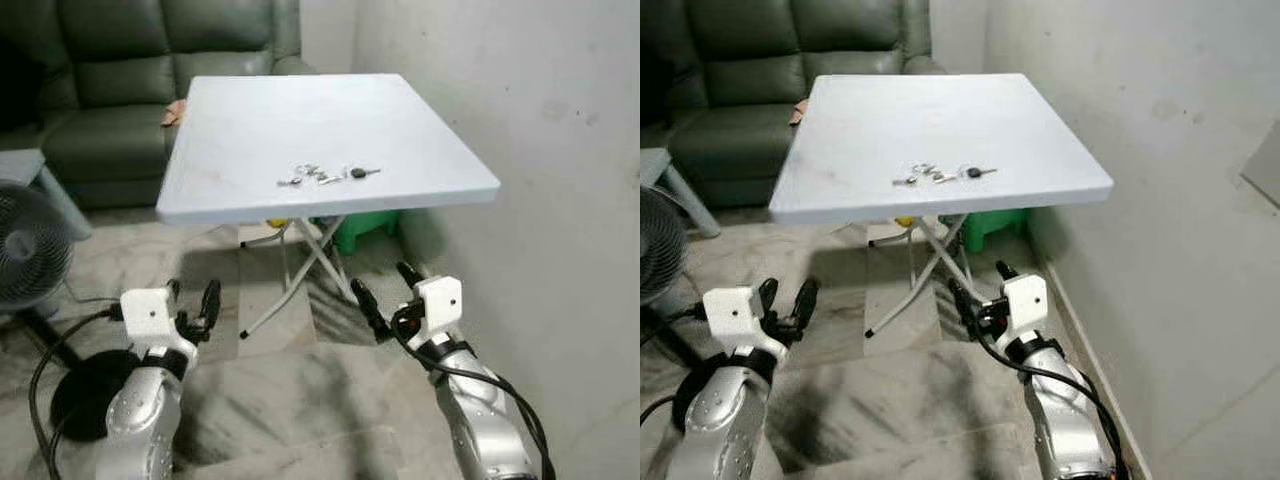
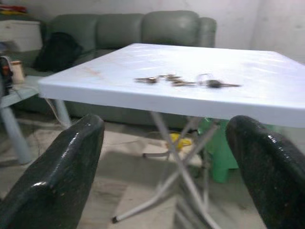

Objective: Hang keys on a hook

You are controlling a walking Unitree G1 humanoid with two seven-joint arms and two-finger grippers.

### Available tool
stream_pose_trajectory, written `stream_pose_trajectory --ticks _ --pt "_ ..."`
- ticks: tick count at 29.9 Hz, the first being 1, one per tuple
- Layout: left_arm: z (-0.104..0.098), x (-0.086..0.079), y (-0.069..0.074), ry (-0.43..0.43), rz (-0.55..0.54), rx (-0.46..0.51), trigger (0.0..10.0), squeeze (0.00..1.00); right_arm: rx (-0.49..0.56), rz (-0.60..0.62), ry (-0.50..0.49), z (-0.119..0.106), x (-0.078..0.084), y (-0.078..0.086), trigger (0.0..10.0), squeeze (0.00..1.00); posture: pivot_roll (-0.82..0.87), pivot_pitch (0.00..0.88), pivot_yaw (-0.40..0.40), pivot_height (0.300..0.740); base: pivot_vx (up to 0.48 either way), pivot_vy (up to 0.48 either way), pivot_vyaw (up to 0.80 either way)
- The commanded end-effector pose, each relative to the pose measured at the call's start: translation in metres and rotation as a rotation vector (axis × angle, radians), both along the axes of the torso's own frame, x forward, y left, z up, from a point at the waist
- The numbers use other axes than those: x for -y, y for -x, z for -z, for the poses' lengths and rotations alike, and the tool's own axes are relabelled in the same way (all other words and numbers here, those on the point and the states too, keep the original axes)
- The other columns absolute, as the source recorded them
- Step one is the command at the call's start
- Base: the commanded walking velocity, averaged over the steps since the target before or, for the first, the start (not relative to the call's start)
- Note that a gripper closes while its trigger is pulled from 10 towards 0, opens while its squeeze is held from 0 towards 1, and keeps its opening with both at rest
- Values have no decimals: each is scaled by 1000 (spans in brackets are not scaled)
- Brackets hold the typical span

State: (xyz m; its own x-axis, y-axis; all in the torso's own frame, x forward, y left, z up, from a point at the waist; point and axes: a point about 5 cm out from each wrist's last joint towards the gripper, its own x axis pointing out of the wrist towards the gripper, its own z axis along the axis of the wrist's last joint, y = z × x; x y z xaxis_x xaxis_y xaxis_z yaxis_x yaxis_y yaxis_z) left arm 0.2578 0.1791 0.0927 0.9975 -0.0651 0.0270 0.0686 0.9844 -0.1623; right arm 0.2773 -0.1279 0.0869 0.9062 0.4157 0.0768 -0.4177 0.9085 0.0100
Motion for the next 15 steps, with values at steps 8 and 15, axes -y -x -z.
stream_pose_trajectory --ticks 8,15 --pt "0 5 0 -4 19 -5 10000 0 12 -10 29 -3 3 0 10000 0 -116 0 1 740 444 0 0" --pt "0 5 -1 -1 19 -4 10000 0 15 -39 41 -4 -1 1 10000 0 -113 0 -1 740 442 0 571"
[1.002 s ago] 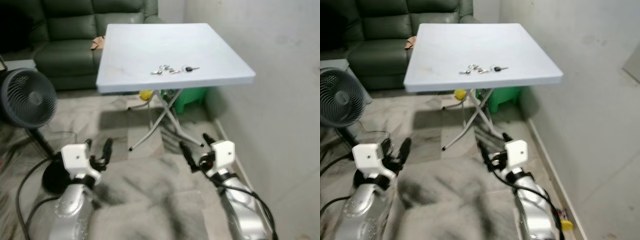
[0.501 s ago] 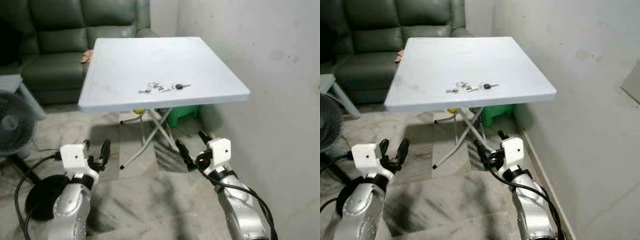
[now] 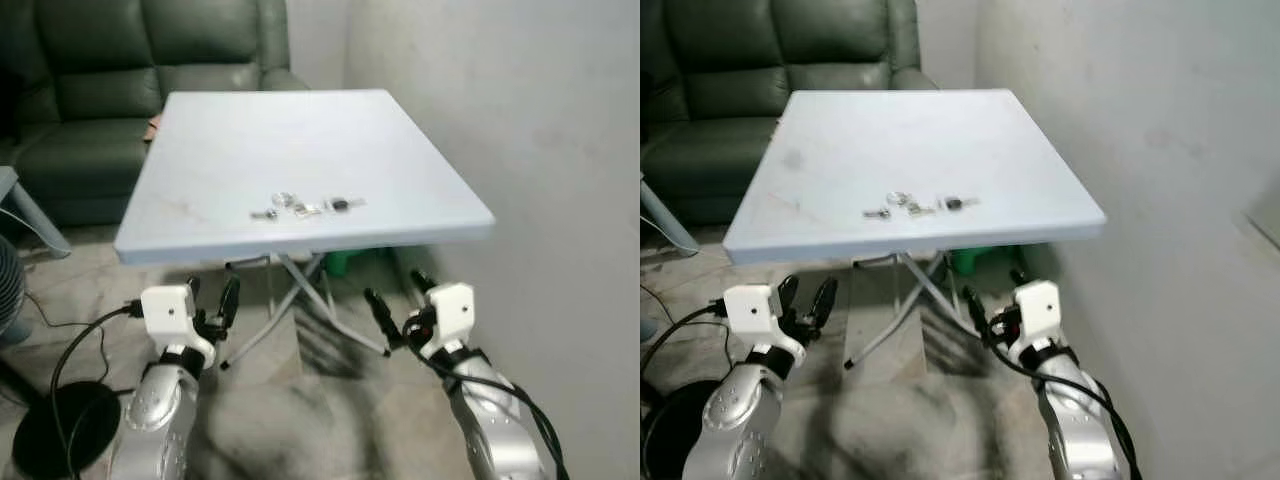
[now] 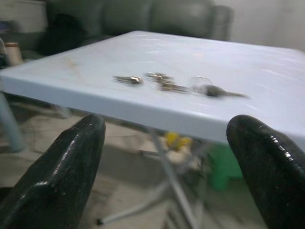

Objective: Hang keys on a hook

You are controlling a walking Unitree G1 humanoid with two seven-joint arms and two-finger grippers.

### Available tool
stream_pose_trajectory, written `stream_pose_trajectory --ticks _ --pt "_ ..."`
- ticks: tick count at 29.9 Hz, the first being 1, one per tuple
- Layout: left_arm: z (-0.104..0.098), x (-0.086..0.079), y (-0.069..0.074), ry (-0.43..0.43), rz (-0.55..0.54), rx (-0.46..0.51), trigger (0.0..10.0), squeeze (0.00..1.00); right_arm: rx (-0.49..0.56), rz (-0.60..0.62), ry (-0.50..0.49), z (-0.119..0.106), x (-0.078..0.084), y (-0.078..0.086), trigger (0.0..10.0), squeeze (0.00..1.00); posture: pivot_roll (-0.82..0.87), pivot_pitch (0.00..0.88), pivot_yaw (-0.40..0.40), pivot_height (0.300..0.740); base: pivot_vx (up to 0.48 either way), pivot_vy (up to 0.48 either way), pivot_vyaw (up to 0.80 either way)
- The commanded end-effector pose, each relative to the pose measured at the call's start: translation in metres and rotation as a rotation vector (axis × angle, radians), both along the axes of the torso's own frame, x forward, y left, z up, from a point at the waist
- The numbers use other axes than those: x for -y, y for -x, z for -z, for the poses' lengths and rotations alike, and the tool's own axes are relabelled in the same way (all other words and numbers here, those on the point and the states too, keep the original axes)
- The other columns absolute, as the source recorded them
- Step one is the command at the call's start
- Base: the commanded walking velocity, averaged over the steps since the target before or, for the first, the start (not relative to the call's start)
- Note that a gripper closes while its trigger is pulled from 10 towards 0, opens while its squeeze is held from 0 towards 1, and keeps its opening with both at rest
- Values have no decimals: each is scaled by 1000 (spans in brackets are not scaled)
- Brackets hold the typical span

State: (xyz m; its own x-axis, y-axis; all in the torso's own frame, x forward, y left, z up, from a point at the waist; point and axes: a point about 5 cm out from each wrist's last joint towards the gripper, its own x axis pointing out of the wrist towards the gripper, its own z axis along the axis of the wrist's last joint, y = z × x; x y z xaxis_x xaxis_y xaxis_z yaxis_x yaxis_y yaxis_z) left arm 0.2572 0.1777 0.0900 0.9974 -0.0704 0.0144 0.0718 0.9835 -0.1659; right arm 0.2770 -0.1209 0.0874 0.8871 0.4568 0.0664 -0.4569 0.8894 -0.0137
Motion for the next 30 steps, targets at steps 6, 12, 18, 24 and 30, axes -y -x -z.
stream_pose_trajectory --ticks 6,12,18,24,30 --pt "-3 4 -2 -1 13 8 10000 0 18 6 -11 -5 6 -1 10000 0 -110 0 -2 740 442 0 665" --pt "-3 4 -2 -1 12 8 10000 0 13 9 -25 -5 6 -1 10000 0 -108 0 -2 740 442 0 0" --pt "-3 5 -1 -3 12 6 10000 0 12 -3 -23 -5 5 -1 10000 0 -107 0 -2 740 443 0 0" --pt "-2 6 -2 -12 5 4 10000 0 11 -10 -23 -5 4 -1 10000 0 -109 0 -3 740 343 0 0" --pt "-1 10 -1 -15 13 7 10000 0 8 -17 -15 -4 4 0 10000 0 -111 0 -5 740 0 0 0"
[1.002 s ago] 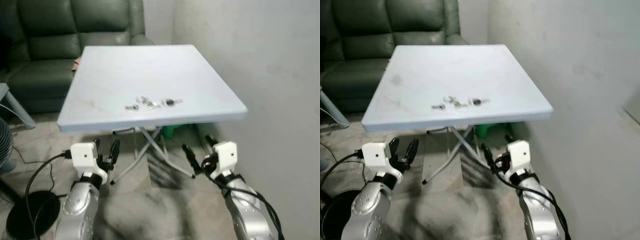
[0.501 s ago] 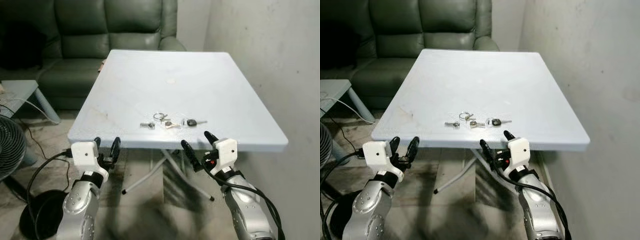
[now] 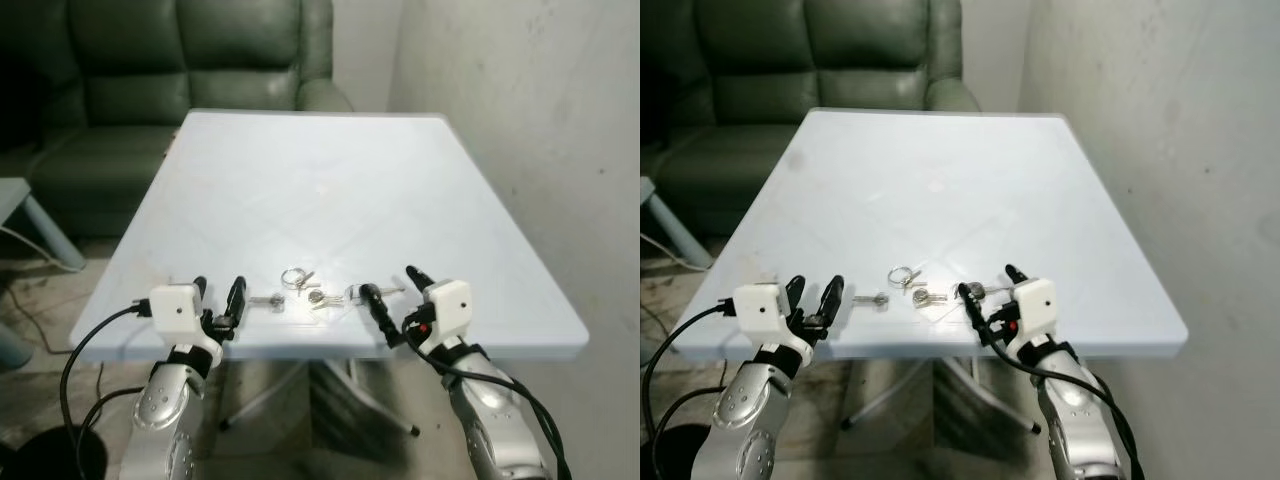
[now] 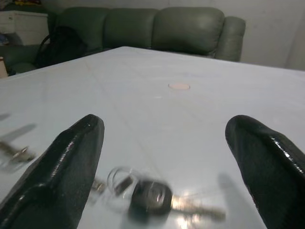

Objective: Hang keys on a hook

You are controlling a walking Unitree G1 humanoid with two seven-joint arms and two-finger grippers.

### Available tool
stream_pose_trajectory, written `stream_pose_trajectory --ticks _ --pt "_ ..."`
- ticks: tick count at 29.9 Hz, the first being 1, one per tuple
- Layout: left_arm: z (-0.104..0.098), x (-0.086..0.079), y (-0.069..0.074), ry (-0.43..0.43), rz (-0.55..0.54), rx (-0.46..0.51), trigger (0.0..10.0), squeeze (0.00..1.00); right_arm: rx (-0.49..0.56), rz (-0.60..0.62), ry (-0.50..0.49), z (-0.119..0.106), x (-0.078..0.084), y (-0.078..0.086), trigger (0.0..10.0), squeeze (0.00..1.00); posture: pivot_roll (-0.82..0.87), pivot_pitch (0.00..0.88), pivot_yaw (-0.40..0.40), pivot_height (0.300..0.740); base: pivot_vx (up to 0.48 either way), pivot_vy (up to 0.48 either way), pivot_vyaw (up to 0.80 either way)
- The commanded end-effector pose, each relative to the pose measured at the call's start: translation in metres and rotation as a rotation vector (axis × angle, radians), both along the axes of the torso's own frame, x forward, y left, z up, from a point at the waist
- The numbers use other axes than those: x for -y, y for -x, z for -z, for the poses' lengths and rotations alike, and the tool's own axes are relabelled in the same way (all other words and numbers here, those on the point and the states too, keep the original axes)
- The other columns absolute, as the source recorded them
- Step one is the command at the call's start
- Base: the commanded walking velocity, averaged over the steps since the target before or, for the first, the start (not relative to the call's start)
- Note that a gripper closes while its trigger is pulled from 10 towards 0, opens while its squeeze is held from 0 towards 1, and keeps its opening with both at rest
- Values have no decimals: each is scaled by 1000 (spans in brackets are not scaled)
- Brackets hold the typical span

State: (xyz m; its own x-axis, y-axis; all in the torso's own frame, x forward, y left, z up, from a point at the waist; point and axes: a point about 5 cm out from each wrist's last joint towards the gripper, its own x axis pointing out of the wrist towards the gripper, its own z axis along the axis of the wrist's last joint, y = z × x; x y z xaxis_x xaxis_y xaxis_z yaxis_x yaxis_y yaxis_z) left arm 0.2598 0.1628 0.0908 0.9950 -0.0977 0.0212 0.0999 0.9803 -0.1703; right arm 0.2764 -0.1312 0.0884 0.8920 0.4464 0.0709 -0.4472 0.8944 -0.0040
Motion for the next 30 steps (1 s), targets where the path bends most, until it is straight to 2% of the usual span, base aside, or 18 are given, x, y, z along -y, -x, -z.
stream_pose_trajectory --ticks 1,6,13,25,26,30 --pt "0 -5 1 -20 -15 1 10000 0 9 -27 -5 -3 -6 0 10000 0 -111 0 -5 740 0 0 0" --pt "1 -1 1 -27 6 -3 10000 0 0 -40 20 -1 -5 0 10000 0 -110 0 -9 740 0 0 0" --pt "3 12 5 -65 130 4 10000 0 23 -160 170 -5 -3 -9 10000 0 -108 15 -12 740 0 0 0" --pt "5 20 10 -76 180 2 10000 0 43 -215 204 -13 2 -23 10000 0 -101 47 -21 740 0 0 0" --pt "6 28 14 -76 207 -4 10000 0 59 -276 220 -21 -3 -33 10000 0 -97 80 -29 740 0 0 0" --pt "7 35 18 -72 228 -10 10000 0 42 -347 272 -21 -2 -42 10000 0 -97 88 -31 740 0 0 0"
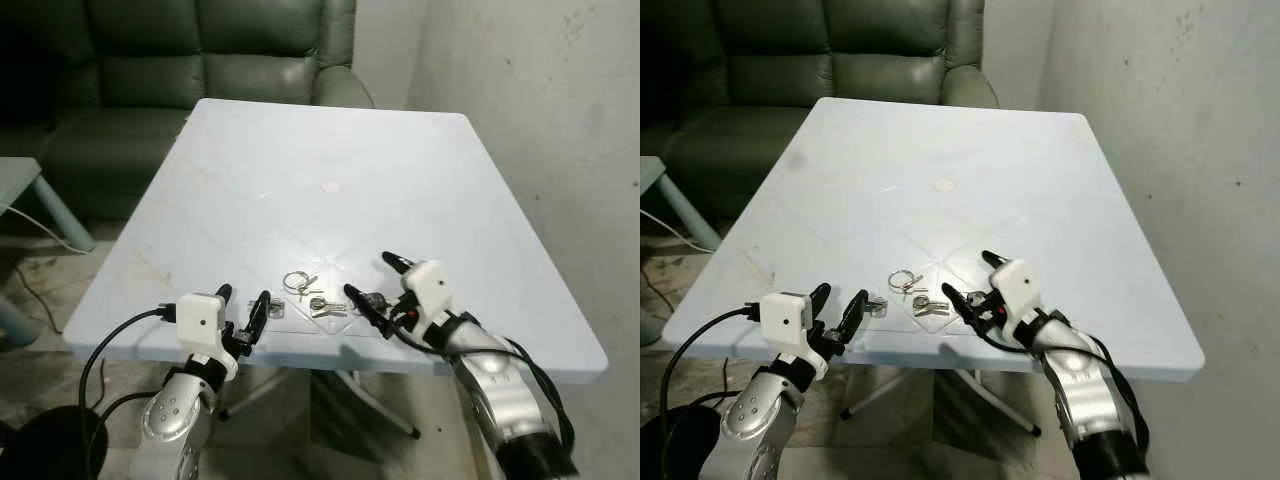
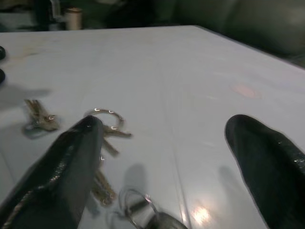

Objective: Hang keys on a hook

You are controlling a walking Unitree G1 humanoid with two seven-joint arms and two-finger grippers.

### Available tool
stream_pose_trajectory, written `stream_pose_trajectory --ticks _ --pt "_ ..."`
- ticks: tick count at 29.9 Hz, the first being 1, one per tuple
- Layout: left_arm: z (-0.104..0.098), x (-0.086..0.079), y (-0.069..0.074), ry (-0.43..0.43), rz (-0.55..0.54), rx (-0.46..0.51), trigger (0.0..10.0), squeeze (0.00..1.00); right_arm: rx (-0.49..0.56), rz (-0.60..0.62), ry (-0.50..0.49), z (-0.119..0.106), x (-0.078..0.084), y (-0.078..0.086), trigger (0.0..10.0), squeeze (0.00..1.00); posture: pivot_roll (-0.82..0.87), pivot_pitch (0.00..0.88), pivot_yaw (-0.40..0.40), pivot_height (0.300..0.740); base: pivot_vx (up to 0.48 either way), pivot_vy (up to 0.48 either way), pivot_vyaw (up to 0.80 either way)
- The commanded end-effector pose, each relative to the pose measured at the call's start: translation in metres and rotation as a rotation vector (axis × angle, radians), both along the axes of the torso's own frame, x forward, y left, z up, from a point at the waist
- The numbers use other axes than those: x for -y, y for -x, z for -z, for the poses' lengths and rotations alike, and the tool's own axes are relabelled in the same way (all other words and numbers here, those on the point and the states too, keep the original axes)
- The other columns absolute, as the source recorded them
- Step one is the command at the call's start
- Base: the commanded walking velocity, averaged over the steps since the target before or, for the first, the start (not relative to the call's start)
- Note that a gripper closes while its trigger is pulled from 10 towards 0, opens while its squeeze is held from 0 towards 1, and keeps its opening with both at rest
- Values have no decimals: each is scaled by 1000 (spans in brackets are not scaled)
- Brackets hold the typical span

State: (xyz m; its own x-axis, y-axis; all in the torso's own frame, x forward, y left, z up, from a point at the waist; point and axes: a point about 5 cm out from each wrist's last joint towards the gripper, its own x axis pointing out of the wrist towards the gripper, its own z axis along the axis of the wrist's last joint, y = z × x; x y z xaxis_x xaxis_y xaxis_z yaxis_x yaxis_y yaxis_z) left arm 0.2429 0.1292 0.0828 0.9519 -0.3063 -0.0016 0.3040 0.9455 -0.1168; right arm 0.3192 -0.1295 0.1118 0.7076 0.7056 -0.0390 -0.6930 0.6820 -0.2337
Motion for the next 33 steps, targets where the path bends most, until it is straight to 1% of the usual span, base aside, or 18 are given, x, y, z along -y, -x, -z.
stream_pose_trajectory --ticks 1,6,13,14,15,16,17,18,24,33 --pt "-1 2 2 -13 16 2 10000 0 -22 -47 37 4 2 -1 10000 0 -98 96 -31 740 0 0 0" --pt "-1 4 5 -11 15 -3 10000 0 -56 -72 101 8 11 -6 10000 0 -89 107 -35 740 0 0 0" --pt "-2 2 7 -18 7 -4 10000 0 -82 -124 146 13 18 -9 10000 0 -82 108 -35 740 0 0 0" --pt "-2 2 7 -17 6 -3 10000 0 -79 -123 143 12 19 -9 7098 0 -82 108 -35 740 0 0 0" --pt "-3 2 7 -15 6 -2 10000 0 -77 -115 141 11 21 -11 3333 0 -83 107 -34 740 0 0 0" --pt "-3 2 7 -14 6 -1 10000 0 -77 -109 142 11 22 -12 3333 0 -83 107 -34 740 0 0 0" --pt "-4 3 6 -13 6 -1 10000 0 -75 -104 142 10 23 -12 3098 0 -83 107 -34 740 0 0 0" --pt "-4 3 6 -12 7 -1 10000 0 -70 -105 137 9 24 -13 0 0 -84 107 -34 740 0 0 0" --pt "-4 4 5 -16 8 1 10000 0 -61 -111 144 8 31 -15 0 0 -86 104 -31 740 0 0 0" --pt "-5 3 5 -19 8 1 10000 0 -60 -118 145 8 34 -15 0 0 -86 103 -31 740 0 0 0"
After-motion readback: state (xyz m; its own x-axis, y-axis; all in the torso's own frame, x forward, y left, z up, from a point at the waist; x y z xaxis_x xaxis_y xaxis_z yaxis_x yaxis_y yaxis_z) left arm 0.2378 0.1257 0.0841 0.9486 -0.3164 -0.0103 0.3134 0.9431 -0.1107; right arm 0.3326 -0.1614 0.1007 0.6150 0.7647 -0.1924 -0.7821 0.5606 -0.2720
